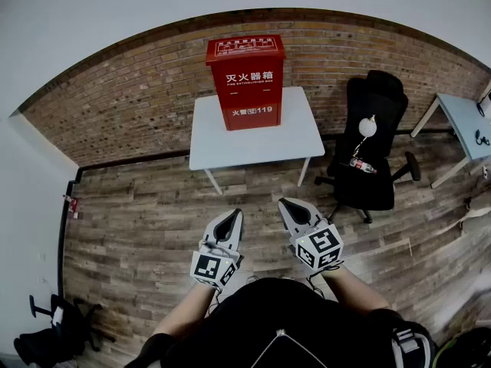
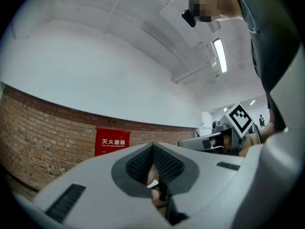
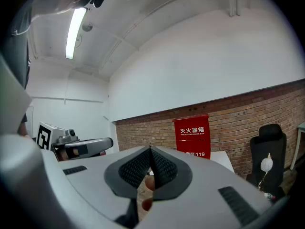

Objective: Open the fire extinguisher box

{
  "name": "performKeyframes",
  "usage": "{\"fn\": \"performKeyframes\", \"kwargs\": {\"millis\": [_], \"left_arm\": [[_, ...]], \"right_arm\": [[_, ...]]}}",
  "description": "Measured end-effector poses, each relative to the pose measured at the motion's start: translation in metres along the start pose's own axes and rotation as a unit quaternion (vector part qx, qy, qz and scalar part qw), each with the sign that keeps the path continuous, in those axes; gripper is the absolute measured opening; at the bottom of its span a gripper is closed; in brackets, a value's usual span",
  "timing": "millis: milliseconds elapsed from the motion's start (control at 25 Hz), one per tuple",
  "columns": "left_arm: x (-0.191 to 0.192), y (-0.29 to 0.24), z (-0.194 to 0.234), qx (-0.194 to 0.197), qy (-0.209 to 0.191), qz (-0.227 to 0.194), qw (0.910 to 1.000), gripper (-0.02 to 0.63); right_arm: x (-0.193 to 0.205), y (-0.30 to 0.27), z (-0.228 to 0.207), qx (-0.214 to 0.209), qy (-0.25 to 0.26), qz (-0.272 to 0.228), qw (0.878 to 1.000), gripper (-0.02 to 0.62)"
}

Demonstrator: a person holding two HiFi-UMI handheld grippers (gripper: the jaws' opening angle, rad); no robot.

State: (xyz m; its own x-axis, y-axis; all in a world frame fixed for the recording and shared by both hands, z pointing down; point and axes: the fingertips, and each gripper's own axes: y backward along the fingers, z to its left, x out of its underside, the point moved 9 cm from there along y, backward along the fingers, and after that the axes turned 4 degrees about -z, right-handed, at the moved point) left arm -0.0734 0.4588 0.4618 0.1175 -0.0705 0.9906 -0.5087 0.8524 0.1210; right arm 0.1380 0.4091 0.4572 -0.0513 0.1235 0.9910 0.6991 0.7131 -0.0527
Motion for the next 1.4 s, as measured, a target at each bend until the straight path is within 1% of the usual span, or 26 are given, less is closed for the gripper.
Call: {"fn": "performKeyframes", "kwargs": {"millis": [240, 400, 640, 760, 960, 1120, 1280, 1400], "left_arm": [[0.002, 0.003, 0.009, -0.002, 0.000, 0.002, 1.0000, 0.048], [0.004, 0.005, 0.016, -0.006, 0.007, 0.002, 1.0000, 0.048], [0.002, 0.007, 0.030, 0.001, 0.006, 0.004, 1.0000, 0.048], [0.002, 0.011, 0.038, 0.005, 0.010, 0.002, 0.9999, 0.048], [0.003, 0.019, 0.051, 0.012, 0.015, 0.000, 0.9998, 0.048], [0.006, 0.017, 0.063, 0.020, 0.021, -0.004, 0.9996, 0.048], [0.004, 0.006, 0.069, 0.025, 0.022, -0.012, 0.9994, 0.048], [0.003, -0.008, 0.074, 0.026, 0.017, -0.016, 0.9994, 0.048]], "right_arm": [[0.002, -0.005, 0.005, 0.001, 0.003, 0.001, 1.000, 0.018], [0.003, -0.010, 0.007, -0.002, -0.006, 0.000, 1.000, 0.018], [0.004, -0.022, 0.017, 0.000, -0.006, 0.001, 1.000, 0.018], [0.006, -0.029, 0.023, 0.007, -0.010, 0.006, 1.000, 0.018], [0.011, -0.036, 0.031, 0.034, -0.026, 0.015, 0.999, 0.018], [0.013, -0.042, 0.037, 0.048, -0.025, 0.013, 0.998, 0.018], [0.010, -0.046, 0.033, 0.050, -0.024, 0.011, 0.998, 0.018], [0.004, -0.054, 0.020, 0.048, -0.016, 0.005, 0.999, 0.018]]}}
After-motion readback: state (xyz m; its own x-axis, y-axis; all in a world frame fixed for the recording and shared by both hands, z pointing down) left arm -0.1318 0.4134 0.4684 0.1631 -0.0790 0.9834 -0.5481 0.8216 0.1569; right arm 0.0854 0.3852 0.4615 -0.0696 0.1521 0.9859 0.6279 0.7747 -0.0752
